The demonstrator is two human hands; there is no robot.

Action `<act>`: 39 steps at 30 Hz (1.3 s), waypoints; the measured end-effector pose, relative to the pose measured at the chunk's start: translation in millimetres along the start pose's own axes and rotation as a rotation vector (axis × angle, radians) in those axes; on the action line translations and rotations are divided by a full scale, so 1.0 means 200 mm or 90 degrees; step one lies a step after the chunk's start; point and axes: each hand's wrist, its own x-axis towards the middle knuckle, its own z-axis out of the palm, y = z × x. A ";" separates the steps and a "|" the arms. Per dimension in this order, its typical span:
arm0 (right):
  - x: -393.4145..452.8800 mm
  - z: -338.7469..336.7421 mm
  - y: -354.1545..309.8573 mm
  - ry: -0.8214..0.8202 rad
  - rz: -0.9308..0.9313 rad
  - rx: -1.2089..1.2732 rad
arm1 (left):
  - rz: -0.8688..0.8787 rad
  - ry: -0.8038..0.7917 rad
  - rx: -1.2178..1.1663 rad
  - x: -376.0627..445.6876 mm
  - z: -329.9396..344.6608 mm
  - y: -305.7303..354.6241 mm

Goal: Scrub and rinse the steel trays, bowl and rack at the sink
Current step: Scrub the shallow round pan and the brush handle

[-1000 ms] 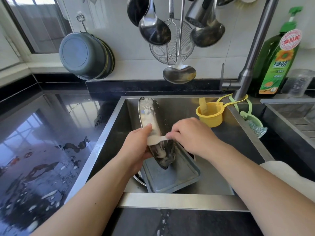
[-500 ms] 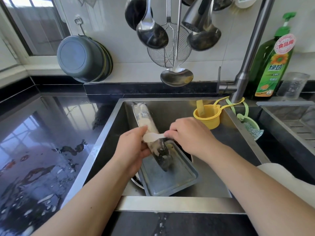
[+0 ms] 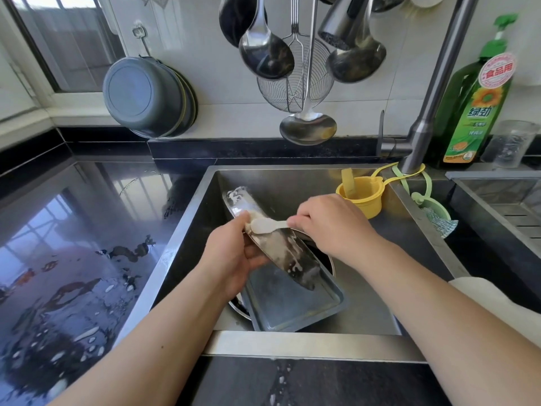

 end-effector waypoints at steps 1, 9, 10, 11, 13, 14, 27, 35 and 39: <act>0.01 0.00 0.01 -0.026 0.006 0.025 | 0.006 0.009 -0.030 0.00 -0.01 0.01; -0.07 -0.02 0.10 -0.226 0.063 -0.138 | -0.010 0.034 -0.088 0.00 -0.02 0.02; -0.07 -0.02 0.09 -0.206 0.053 -0.127 | -0.006 0.037 -0.056 0.00 -0.02 0.01; -0.06 -0.01 0.06 -0.176 0.041 -0.094 | 0.001 0.045 -0.034 0.01 -0.01 0.00; -0.03 0.01 0.02 -0.089 0.018 -0.019 | 0.020 0.070 -0.020 0.02 -0.01 0.00; -0.02 0.01 0.01 -0.063 0.017 0.003 | 0.025 0.085 -0.023 0.02 -0.01 0.00; -0.03 0.00 0.25 -0.233 0.278 -0.036 | -0.016 0.253 -0.182 0.07 -0.08 0.01; -0.13 -0.03 -0.06 -0.098 0.013 0.173 | 0.149 0.227 0.024 0.03 -0.03 0.01; -0.16 0.05 -0.16 -0.107 -0.039 0.107 | 0.165 0.205 0.019 0.04 -0.04 0.01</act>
